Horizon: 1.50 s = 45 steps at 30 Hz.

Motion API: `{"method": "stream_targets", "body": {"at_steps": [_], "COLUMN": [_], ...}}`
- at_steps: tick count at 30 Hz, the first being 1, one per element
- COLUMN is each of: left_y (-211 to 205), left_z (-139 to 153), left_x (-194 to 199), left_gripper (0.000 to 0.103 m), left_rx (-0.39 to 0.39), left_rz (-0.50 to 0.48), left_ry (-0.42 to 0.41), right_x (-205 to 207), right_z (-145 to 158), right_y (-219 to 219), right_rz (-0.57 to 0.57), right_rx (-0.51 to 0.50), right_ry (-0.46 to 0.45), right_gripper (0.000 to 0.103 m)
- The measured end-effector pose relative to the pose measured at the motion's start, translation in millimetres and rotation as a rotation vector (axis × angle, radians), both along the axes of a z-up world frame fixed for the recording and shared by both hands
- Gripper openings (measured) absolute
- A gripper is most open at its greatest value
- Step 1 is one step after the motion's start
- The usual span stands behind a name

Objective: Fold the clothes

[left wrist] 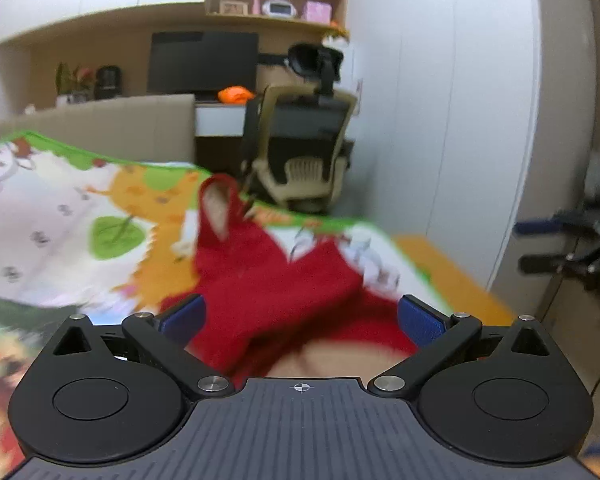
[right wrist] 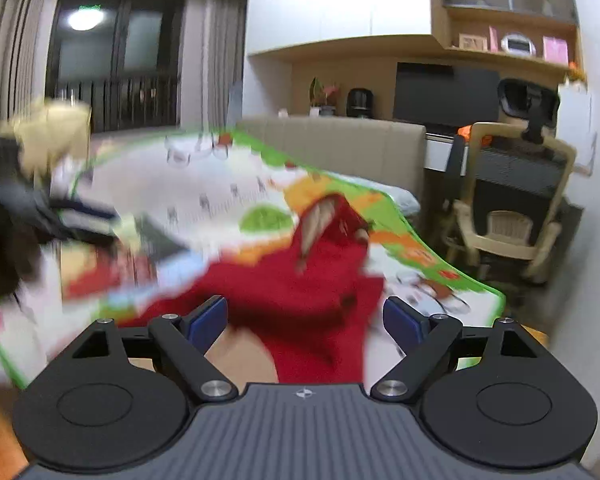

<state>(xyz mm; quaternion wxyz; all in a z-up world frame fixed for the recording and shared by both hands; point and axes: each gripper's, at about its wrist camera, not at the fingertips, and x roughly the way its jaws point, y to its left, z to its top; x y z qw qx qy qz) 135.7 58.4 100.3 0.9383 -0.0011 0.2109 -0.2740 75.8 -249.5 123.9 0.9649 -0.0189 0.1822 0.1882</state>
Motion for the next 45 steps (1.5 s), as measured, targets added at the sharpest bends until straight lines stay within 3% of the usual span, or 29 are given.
{"method": "stream_targets", "body": {"at_steps": [4, 9, 12, 17, 20, 22, 23, 24, 26, 29, 31, 35, 39, 42, 45], "left_y": [-18.0, -18.7, -15.6, -14.0, -11.2, -9.7, -7.9, -5.5, 0.1, 11.4, 17.8, 38.7, 68.1, 72.0, 56.9], "left_z": [-48.7, -113.8, -126.7, -133.5, -134.4, -133.5, -133.7, -134.4, -135.8, -138.3, -139.2, -120.4, -67.7, -33.8, -23.8], "left_x": [77.2, 149.2, 148.7, 138.6, 138.8, 139.2, 140.5, 142.6, 146.4, 150.6, 151.9, 147.6, 116.3, 99.0, 95.2], "left_gripper": [0.103, 0.103, 0.103, 0.103, 0.103, 0.103, 0.103, 0.103, 0.103, 0.103, 0.103, 0.103, 0.103, 0.103, 0.103], "left_rx": [-0.118, -0.119, -0.126, -0.138, -0.164, -0.180, -0.194, -0.212, -0.250, -0.326, -0.372, -0.460, -0.517, -0.457, -0.375], "left_rz": [0.023, 0.031, 0.019, 0.021, 0.015, 0.009, 0.005, 0.001, -0.007, -0.014, -0.019, 0.002, 0.083, 0.136, 0.149], "left_ry": [0.107, 0.232, 0.178, 0.133, 0.135, 0.136, 0.139, 0.143, 0.153, 0.175, 0.182, 0.209, 0.081, 0.004, 0.022], "right_x": [78.3, 203.7, 285.5, 419.3, 473.6, 482.2, 486.1, 490.0, 469.9, 411.7, 364.1, 258.5, 180.9, 148.4, 132.2], "right_z": [3.6, -13.9, -27.8, -57.7, -85.9, -99.7, -106.5, -113.3, -102.6, -55.8, -26.3, -1.6, -35.5, -78.1, -104.5], "right_y": [12.9, 37.0, 57.3, 99.8, 126.9, 134.6, 138.3, 141.9, 137.4, 116.9, 104.2, 99.2, 107.5, 116.6, 115.1], "right_rz": [-0.010, -0.008, -0.031, -0.124, -0.218, -0.234, -0.241, -0.248, -0.219, -0.153, -0.091, 0.039, 0.180, 0.263, 0.290], "right_rx": [0.037, -0.032, -0.025, 0.142, 0.099, 0.025, -0.013, -0.051, -0.083, -0.067, -0.040, -0.133, -0.233, -0.295, -0.297], "right_ry": [0.051, 0.115, 0.128, 0.185, 0.223, 0.235, 0.241, 0.246, 0.182, 0.048, 0.007, -0.056, 0.015, 0.094, 0.172], "right_gripper": [0.086, 0.086, 0.085, 0.085, 0.083, 0.066, 0.039, 0.024, 0.018, 0.012, 0.011, 0.009, 0.009, 0.010, 0.018]}}
